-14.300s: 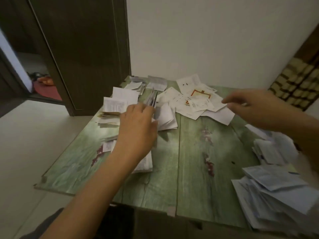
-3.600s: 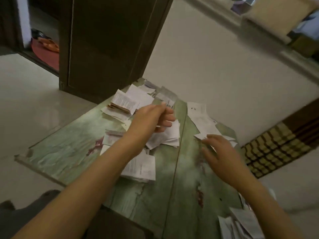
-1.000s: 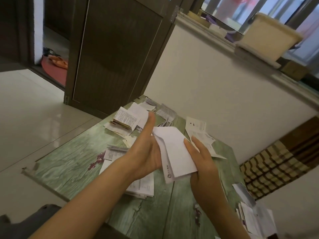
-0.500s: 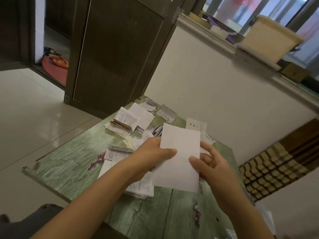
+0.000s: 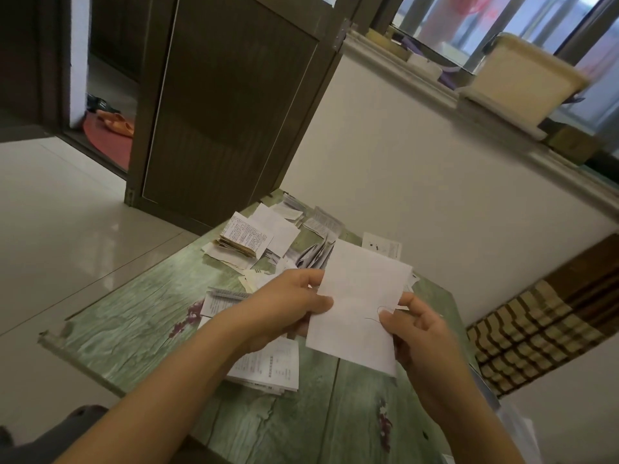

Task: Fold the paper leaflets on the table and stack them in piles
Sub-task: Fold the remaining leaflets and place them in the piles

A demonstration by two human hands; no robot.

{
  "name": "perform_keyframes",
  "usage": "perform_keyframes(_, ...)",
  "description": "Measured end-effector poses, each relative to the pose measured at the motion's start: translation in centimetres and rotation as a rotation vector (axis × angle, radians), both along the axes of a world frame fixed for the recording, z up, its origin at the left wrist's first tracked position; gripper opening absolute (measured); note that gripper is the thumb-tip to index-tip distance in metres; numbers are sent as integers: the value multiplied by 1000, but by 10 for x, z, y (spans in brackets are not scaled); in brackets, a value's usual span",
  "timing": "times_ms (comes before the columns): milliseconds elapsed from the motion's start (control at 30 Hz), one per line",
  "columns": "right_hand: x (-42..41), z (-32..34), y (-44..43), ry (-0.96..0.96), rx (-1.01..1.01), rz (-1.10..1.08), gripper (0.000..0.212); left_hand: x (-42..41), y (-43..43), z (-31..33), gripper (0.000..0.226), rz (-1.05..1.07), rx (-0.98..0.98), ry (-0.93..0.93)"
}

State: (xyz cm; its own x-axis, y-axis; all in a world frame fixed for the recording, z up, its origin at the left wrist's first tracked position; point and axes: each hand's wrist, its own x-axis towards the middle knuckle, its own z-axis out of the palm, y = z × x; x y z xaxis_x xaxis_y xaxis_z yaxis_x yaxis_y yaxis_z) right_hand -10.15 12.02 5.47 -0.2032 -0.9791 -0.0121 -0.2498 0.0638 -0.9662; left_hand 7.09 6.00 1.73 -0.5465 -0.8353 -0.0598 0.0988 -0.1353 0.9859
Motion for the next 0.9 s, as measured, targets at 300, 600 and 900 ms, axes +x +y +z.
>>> perform_keyframes(300,6,2,2,136,-113,-17,25,8,-2,6,30,22,36,40)
perform_keyframes(600,13,2,2,-86,-16,12,28,2,2,2,26,57,-35,-54)
perform_keyframes(900,9,2,3,-163,-3,32,24,11,-7,1,20,-50,79,60)
